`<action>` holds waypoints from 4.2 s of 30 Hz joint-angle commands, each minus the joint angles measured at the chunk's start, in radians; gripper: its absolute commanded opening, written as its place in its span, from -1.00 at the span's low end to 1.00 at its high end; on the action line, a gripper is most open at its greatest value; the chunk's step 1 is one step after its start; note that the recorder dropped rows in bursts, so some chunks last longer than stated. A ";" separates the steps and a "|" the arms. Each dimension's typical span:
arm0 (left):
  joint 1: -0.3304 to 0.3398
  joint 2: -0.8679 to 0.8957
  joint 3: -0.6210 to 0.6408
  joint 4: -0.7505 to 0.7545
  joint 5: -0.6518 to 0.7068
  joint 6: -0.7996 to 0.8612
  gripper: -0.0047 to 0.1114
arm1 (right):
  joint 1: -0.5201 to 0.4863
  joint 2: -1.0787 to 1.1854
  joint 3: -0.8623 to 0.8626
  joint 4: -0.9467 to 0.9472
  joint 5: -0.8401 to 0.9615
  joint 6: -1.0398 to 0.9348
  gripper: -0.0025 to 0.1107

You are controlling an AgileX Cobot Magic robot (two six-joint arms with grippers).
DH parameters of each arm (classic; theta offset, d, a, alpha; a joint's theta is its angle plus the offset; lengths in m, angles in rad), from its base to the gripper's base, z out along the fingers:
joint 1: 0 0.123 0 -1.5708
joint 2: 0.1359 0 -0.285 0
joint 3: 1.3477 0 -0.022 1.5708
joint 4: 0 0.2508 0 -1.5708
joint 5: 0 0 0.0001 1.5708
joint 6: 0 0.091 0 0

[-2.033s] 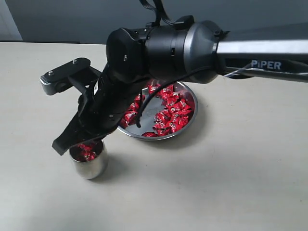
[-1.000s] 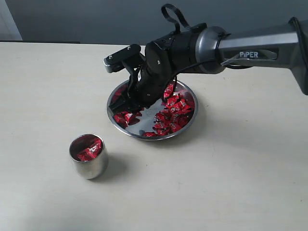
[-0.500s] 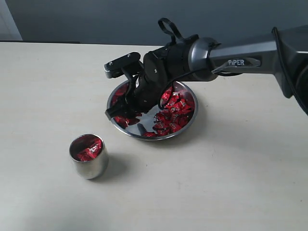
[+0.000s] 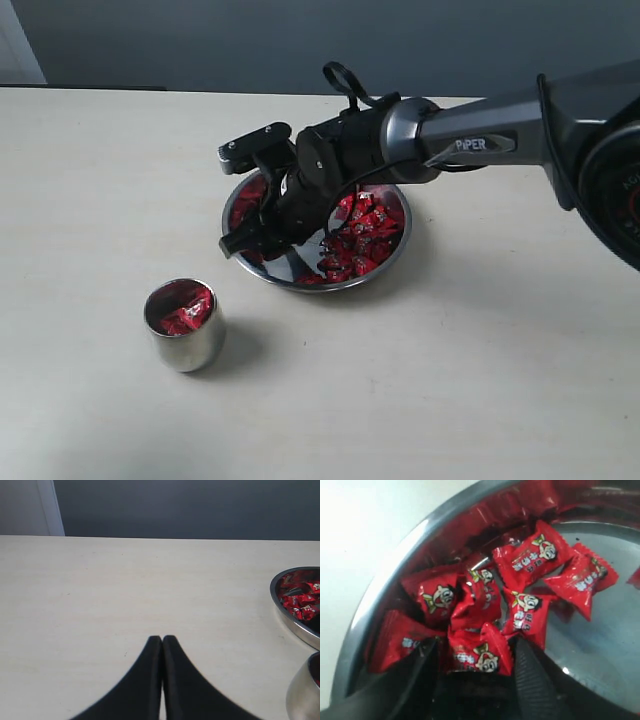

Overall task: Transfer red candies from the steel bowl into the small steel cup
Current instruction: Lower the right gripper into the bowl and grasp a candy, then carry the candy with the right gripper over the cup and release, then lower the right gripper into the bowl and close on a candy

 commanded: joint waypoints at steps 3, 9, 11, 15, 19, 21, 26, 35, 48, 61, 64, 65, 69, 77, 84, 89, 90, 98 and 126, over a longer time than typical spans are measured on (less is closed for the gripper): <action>-0.005 -0.005 0.004 0.000 -0.002 -0.002 -0.91 | -0.005 0.019 -0.006 -0.002 -0.009 0.000 -0.28; -0.005 -0.005 0.004 0.000 -0.002 -0.002 -0.91 | -0.005 0.011 -0.006 -0.002 0.004 0.001 -0.97; -0.005 -0.005 0.004 0.000 -0.002 -0.002 -0.91 | -0.005 -0.002 -0.006 -0.002 0.012 0.001 -0.97; -0.005 -0.005 0.004 0.000 -0.002 -0.002 -0.91 | -0.005 -0.042 -0.006 -0.002 0.021 0.001 -0.97; -0.005 -0.005 0.004 0.000 -0.002 -0.002 -0.91 | -0.005 -0.104 -0.006 -0.002 0.033 0.001 -0.97; -0.005 -0.005 0.004 0.000 -0.002 -0.002 -0.91 | -0.005 -0.138 -0.006 0.004 0.051 0.001 -0.97; -0.005 -0.005 0.004 0.000 -0.002 -0.002 -0.91 | 0.000 -0.213 -0.006 0.062 0.129 0.001 -0.97; -0.005 -0.005 0.004 0.000 -0.002 -0.002 -0.91 | 0.107 -0.274 -0.004 0.167 0.264 -0.117 -0.97; -0.005 -0.005 0.004 0.000 -0.002 -0.002 -0.91 | 0.236 -0.274 -0.004 0.189 0.331 -0.161 -0.97; -0.005 -0.005 0.004 0.000 -0.002 -0.002 -0.91 | 0.236 -0.270 -0.004 0.166 0.333 -0.183 -0.39; -0.005 -0.005 0.004 0.000 -0.002 -0.002 -0.91 | 0.236 -0.270 -0.004 0.166 0.333 -0.183 -0.39; -0.005 -0.005 0.004 0.000 -0.002 -0.002 -0.91 | 0.236 -0.270 -0.004 0.166 0.333 -0.183 -0.39; -0.005 -0.005 0.004 0.000 -0.002 -0.002 -0.91 | 0.236 -0.270 -0.004 0.164 0.337 -0.210 -0.32; -0.005 -0.005 0.004 0.000 -0.002 -0.002 -0.91 | 0.236 -0.270 -0.004 0.146 0.330 -0.211 -0.12; -0.005 -0.005 0.004 0.000 -0.002 -0.002 -0.91 | 0.180 -0.270 -0.004 -0.156 0.326 0.019 -0.12; -0.005 -0.005 0.004 0.000 -0.002 -0.002 -0.91 | 0.065 -0.250 -0.004 -0.211 0.308 0.072 -0.12; -0.005 -0.005 0.004 0.000 -0.002 -0.002 -0.91 | 0.049 -0.240 -0.004 -0.211 0.300 0.072 -0.12; -0.005 -0.005 0.004 0.000 -0.002 -0.002 -0.91 | -0.038 -0.105 -0.004 -0.081 0.063 0.074 -0.12; -0.005 -0.005 0.004 0.000 -0.002 -0.002 -0.91 | -0.071 0.031 -0.005 -0.028 -0.112 0.113 -0.63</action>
